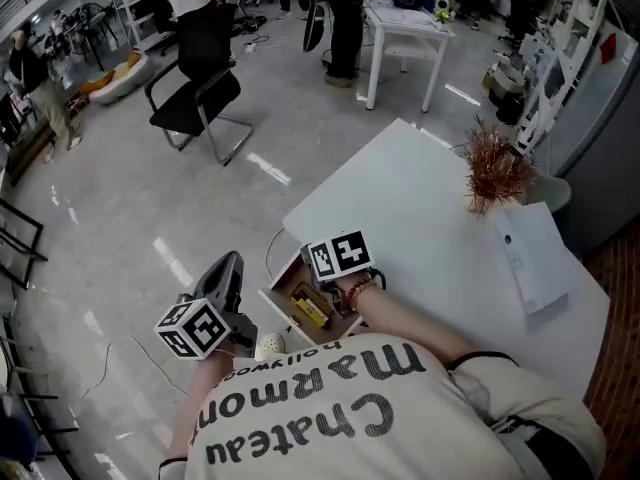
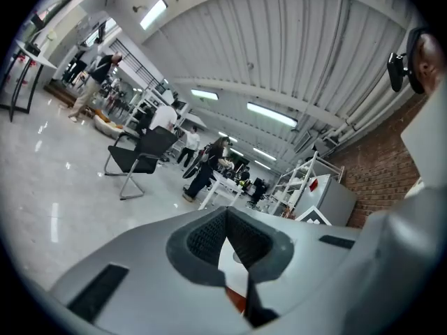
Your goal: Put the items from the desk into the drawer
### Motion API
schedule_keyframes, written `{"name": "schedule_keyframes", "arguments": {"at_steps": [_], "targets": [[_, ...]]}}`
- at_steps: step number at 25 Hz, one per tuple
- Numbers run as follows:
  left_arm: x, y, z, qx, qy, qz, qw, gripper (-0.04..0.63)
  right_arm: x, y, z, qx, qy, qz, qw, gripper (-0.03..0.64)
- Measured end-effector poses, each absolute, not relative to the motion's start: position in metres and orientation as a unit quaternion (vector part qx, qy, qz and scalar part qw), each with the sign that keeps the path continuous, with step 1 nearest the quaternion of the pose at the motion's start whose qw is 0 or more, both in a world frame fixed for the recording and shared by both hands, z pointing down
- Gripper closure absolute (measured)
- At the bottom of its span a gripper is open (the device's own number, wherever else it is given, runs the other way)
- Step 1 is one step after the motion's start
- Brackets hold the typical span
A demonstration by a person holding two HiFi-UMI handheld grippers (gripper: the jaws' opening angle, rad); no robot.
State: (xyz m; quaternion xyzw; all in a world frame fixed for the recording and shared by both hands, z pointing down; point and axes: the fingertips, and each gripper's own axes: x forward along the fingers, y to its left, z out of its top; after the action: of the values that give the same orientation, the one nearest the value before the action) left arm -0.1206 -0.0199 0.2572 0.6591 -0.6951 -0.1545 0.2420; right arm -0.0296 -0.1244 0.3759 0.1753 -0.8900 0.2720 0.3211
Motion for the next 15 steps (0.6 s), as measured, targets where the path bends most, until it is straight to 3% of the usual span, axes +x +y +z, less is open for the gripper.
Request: {"name": "schedule_keyframes", "arguments": {"at_steps": [15], "targets": [[-0.063, -0.016, 0.216, 0.685, -0.685, -0.161, 0.188, 0.594, 0.051, -0.147, 0.235, 0.215, -0.924, 0.299, 0.102, 0.614]]}}
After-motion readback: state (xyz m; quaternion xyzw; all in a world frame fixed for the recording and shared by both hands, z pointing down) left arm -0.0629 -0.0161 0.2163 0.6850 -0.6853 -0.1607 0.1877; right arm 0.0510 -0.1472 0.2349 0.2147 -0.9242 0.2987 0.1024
